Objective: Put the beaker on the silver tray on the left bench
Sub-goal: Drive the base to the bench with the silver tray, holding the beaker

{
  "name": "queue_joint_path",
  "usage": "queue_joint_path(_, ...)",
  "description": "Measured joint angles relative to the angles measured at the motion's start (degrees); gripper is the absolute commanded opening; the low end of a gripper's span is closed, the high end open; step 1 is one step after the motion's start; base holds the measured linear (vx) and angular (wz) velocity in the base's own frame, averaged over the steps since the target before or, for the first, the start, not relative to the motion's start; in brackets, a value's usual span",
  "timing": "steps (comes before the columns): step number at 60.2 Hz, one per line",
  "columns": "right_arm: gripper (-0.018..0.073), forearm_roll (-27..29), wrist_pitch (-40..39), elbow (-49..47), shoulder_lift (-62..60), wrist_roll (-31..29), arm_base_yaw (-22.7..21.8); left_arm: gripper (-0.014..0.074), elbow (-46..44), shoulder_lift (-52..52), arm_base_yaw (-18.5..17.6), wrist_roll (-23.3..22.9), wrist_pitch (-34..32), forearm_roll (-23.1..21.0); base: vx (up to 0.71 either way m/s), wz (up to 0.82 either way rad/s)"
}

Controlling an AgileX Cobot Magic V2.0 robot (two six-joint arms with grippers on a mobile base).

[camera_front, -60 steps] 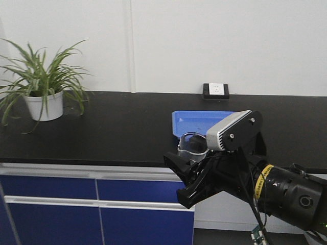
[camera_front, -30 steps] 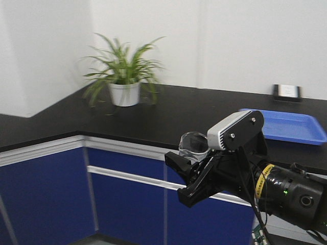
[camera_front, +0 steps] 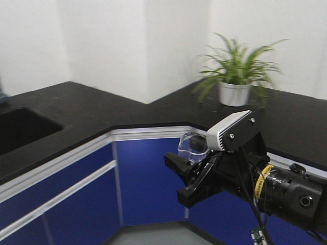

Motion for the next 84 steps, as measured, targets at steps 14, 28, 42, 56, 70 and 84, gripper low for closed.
queue_joint_path(14, -0.0011, 0.0, 0.0, 0.0, 0.0, 0.0, 0.0, 0.0001, 0.0, 0.0, 0.0, 0.0, 0.0, 0.0, -0.02, 0.66)
queue_joint_path(28, -0.0011, 0.0, 0.0, 0.0, 0.0, 0.0, 0.0, 0.0001, 0.0, 0.0, 0.0, 0.0, 0.0, 0.0, 0.04, 0.60)
queue_joint_path(42, -0.0011, 0.0, 0.0, 0.0, 0.0, 0.0, 0.0, 0.0001, 0.0, 0.0, 0.0, 0.0, 0.0, 0.0, 0.09, 0.55)
queue_joint_path(56, -0.0011, 0.0, 0.0, 0.0, 0.0, 0.0, 0.0, 0.0001, 0.0, 0.0, 0.0, 0.0, 0.0, 0.0, 0.15, 0.58)
queue_joint_path(70, -0.0011, 0.0, 0.0, 0.0, 0.0, 0.0, 0.0, 0.0001, 0.0, 0.0, 0.0, 0.0, 0.0, 0.0, 0.18, 0.64)
queue_joint_path(84, -0.0011, 0.0, -0.1, 0.0, 0.0, 0.0, 0.0, 0.0001, 0.0, 0.0, 0.0, 0.0, 0.0, 0.0, 0.22, 0.52)
